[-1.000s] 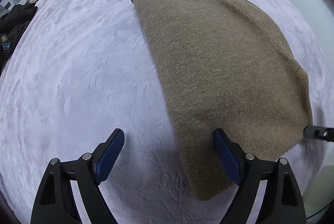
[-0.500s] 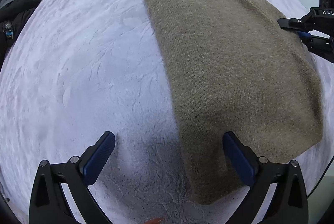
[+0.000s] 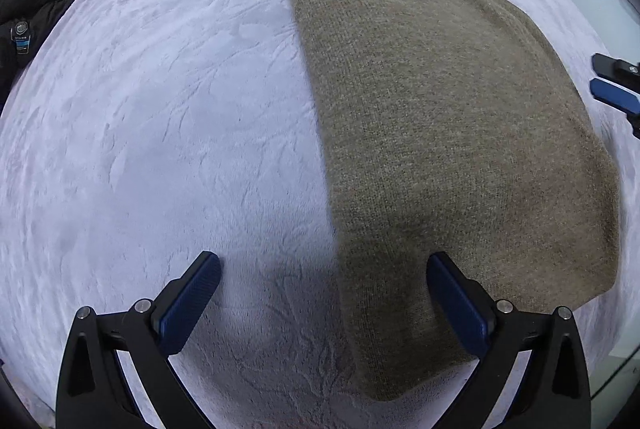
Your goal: Fold small clothes
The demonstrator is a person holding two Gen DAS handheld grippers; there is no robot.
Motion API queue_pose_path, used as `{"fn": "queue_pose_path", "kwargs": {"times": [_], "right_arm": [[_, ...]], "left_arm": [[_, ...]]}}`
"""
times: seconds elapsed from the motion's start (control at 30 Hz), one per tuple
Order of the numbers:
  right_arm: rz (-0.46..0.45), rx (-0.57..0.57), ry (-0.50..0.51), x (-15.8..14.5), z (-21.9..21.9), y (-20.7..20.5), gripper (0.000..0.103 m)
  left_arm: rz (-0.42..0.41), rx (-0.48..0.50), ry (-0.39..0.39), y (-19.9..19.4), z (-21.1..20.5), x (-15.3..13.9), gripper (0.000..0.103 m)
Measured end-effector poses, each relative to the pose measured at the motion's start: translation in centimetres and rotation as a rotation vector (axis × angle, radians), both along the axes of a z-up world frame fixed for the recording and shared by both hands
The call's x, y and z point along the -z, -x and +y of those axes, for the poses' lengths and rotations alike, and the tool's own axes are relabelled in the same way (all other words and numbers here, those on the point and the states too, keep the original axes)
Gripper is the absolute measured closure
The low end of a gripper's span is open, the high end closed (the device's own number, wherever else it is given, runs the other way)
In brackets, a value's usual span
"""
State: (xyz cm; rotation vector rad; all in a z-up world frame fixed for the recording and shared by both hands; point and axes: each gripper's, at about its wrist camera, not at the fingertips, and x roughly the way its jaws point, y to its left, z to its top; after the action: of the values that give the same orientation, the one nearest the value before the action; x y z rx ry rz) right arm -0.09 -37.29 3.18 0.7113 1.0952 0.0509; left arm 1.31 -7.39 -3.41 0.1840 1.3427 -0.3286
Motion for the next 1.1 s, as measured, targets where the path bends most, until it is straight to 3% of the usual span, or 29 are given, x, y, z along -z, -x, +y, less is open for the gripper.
{"fn": "queue_pose_path", "kwargs": {"times": [0.1, 0.23, 0.33, 0.4, 0.47, 0.57, 0.7, 0.8, 1.1], "right_arm": [[-0.038, -0.084, -0.099, -1.5, 2.5, 1.9, 0.07], [0.03, -0.173, -0.13, 0.2, 6.1, 2.7, 0.07], [0.078, -0.133, -0.078, 2.3, 5.5, 3.3, 0.073], [0.077, -0.072, -0.123, 3.4, 4.1, 4.2, 0.079], [0.073, -0.034, -0.145, 3.7, 3.1, 5.2, 0.08], [0.073, -0.054, -0.095, 3.1, 3.3, 5.9, 0.08], [0.141, -0.056, 0.003, 3.0, 3.5, 6.3, 0.061], [0.139, -0.025, -0.053, 3.1, 2.7, 7.4, 0.061], [0.163, -0.004, -0.06, 3.6, 2.2, 8.8, 0.054]], "left_arm": [[-0.007, 0.015, -0.005, 0.0, -0.2, -0.1, 0.0], [0.017, 0.013, 0.004, 0.3, -0.1, -0.1, 0.0], [0.022, 0.008, 0.002, 0.1, -0.2, 0.0, 0.0], [0.006, 0.017, -0.014, 0.3, -0.1, 0.1, 0.0], [-0.01, 0.023, -0.03, 0.4, -0.4, 0.0, 0.0], [-0.004, 0.011, -0.04, 0.4, -0.6, -0.1, 0.0], [0.003, 0.006, -0.049, 0.4, -0.7, -0.5, 0.0], [-0.003, 0.015, -0.056, 0.6, -1.0, -0.7, 0.0], [0.014, 0.01, -0.053, 0.1, -0.9, -0.5, 0.0]]}}
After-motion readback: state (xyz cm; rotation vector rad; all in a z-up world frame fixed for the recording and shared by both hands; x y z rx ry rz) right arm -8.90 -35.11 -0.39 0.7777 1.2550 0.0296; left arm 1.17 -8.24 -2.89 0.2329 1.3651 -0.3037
